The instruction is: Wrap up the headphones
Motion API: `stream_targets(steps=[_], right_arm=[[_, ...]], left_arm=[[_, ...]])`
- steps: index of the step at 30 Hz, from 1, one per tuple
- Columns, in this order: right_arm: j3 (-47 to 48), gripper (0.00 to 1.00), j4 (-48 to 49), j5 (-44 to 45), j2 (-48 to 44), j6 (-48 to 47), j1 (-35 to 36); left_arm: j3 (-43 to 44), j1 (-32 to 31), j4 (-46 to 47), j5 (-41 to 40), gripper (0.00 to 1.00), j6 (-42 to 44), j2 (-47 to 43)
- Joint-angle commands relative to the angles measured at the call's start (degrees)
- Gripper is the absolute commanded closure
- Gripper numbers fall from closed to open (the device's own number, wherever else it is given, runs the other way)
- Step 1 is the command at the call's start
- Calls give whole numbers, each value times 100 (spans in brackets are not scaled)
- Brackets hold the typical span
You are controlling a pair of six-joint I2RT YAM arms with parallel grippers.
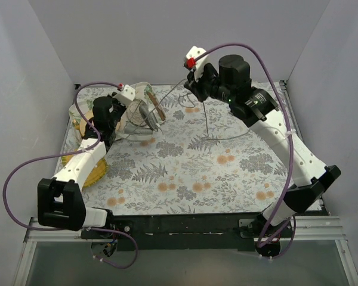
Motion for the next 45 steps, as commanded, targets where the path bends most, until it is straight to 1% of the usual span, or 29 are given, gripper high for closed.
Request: stream_targets(steps=[1,2,4,5,6,7,8,10,11,12,14,15,16,18,21,24,26,27,28,29,30,31,32,33,35,38,41,42,45], right_arm=[[1076,99,49,159,612,134,-418],[1357,99,22,221,710,143,-506],[1517,99,109,265,929,335,-865],[1570,99,179,231,974,467,-1023],[1570,99,250,30,1044,616,-1330],[1544,99,329,-76,1062,739,-1454],[1466,99,460,-138,1080,932,-1673],[1316,99,627,-139,1124,1013,-1824],[1211,99,776,-174,1150,1100,-1964],[1210,99,804,-235,1220,1136,-2035],[1298,99,769,-445,1334,1276,-2193],[1385,99,743,-507,1413,1277,-2220],[1386,99,734,-525,1431,1268,-2229],[1325,99,734,-561,1449,1233,-2255],[1000,99,952,-850,1370,1241,-2256],[246,99,1382,-1517,1274,1303,-2247],[-387,99,1664,-2008,1221,1356,-2203],[-572,99,1883,-2072,1212,1373,-2151],[-940,98,1989,-2116,1203,1347,-2020],[-1135,94,2112,-2212,1168,1312,-1931],[-1311,86,2270,-2248,1159,1268,-1826],[-1530,81,2576,-2292,1133,1198,-1616],[-1871,77,2675,-2423,1098,1163,-1510],[-2066,71,2963,-2476,1089,1154,-1421],[-2513,65,3570,-2712,1089,1293,-1228],[-2797,58,4177,-2994,1228,1644,-1140],[-2990,52,4433,-3048,1326,1786,-1096],[-3148,50,4495,-3074,1326,1787,-1087],[-3412,47,4714,-3215,1317,1953,-1052]], left_arm=[[-49,-332,-207,260,100,542,-690],[-49,-480,-358,339,100,490,-761],[-40,-622,-858,427,100,411,-928],[-5,-692,-1035,549,100,158,-981],[134,-701,-1254,655,100,8,-1025],[214,-702,-1683,734,100,-116,-1060],[285,-702,-1861,1022,100,-335,-1139],[539,-702,-2467,1348,100,-547,-1227],[645,-710,-2704,1777,100,-704,-1297],[776,-710,-3220,2077,100,-749,-1341],[1189,-702,-3855,2753,100,-741,-1447],[1321,-702,-4458,3487,100,-645,-1473],[1592,-702,-4734,3799,100,-610,-1509],[1822,-702,-5270,4536,100,-661,-1526],[2200,-702,-5308,4874,100,-1082,-1562],[2727,-702,-5134,5260,100,-1776,-1500],[3183,-702,-4966,5288,100,-2549,-1439],[3325,-702,-4748,5227,100,-2830,-1369],[3500,-702,-4667,5139,100,-3320,-1325],[3659,-702,-4614,5095,100,-3516,-1272],[3965,-702,-4501,5086,100,-3692,-1211],[4098,-702,-4430,5051,100,-3877,-1140],[4204,-702,-4342,4902,100,-4236,-1105],[4440,-710,-4176,4814,100,-4413,-1070],[4696,-702,-4078,4612,100,-4755,-921],[5057,-702,-4008,4374,100,-4959,-762],[5189,-710,-3928,3804,100,-5118,-692],[5216,-702,-3902,3402,100,-5144,-683],[5286,-702,-3832,2855,100,-5118,-648]])
